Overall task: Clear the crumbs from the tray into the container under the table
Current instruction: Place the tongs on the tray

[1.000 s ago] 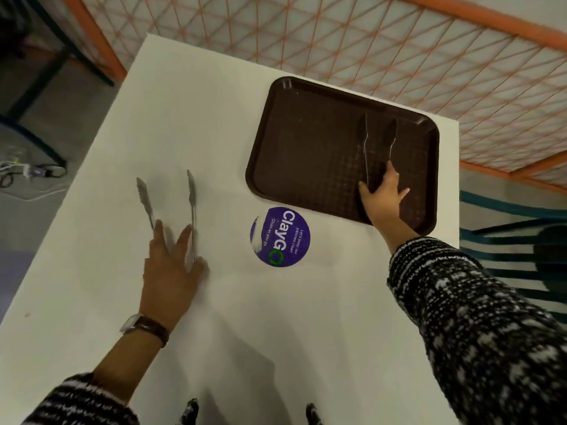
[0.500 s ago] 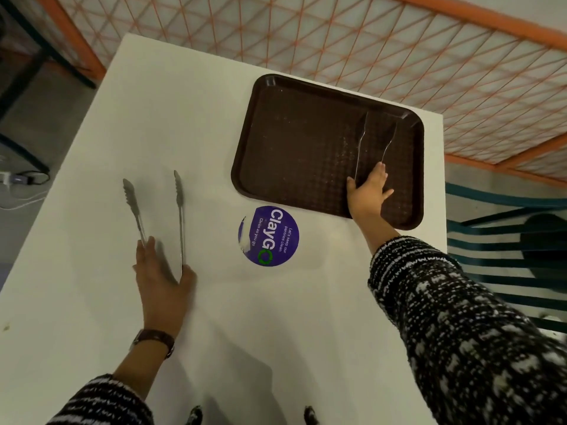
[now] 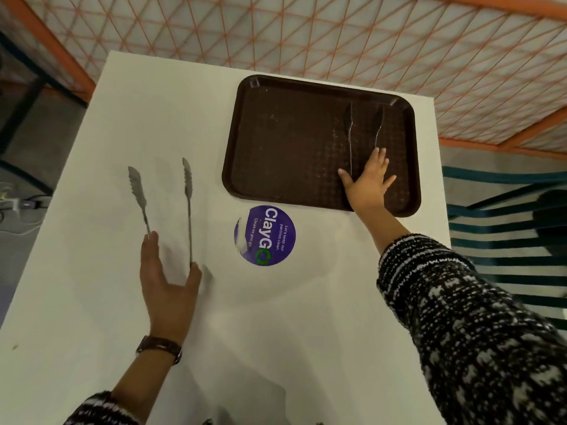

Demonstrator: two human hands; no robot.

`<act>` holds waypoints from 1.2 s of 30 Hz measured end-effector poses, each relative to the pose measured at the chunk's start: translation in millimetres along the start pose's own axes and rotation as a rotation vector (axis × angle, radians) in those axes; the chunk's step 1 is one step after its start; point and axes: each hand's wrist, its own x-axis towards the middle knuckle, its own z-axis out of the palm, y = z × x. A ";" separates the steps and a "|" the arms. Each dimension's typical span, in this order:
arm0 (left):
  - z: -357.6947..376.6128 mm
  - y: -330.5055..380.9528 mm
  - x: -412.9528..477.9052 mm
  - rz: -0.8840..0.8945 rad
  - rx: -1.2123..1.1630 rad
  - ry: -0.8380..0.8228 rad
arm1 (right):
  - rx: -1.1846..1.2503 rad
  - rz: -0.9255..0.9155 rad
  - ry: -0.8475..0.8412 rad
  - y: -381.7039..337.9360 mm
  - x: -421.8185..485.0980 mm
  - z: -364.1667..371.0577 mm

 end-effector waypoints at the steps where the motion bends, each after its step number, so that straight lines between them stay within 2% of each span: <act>1: 2.8 5.0 1.3 0.023 -0.014 -0.017 | 0.001 -0.019 0.019 -0.4 -5.8 -1.7; 8: 69.0 65.6 20.7 0.134 -0.136 -0.257 | 0.118 -0.089 0.160 8.1 -76.9 -11.7; 13: 142.8 112.6 59.4 0.166 -0.121 -0.375 | 0.113 -0.044 0.150 32.6 -113.4 -11.1; 17: 186.0 129.8 86.8 0.145 -0.117 -0.382 | 0.075 -0.023 0.137 51.6 -123.5 -9.2; 23: 213.9 120.1 97.3 0.113 0.026 -0.332 | 0.058 0.011 0.113 65.5 -130.7 -8.6; 31: 214.2 121.5 98.6 0.139 0.099 -0.337 | 0.068 0.003 0.090 60.6 -136.3 -16.8; 36: 197.2 129.7 95.8 0.149 0.083 -0.330 | 0.034 -0.065 0.026 53.2 -142.1 -27.6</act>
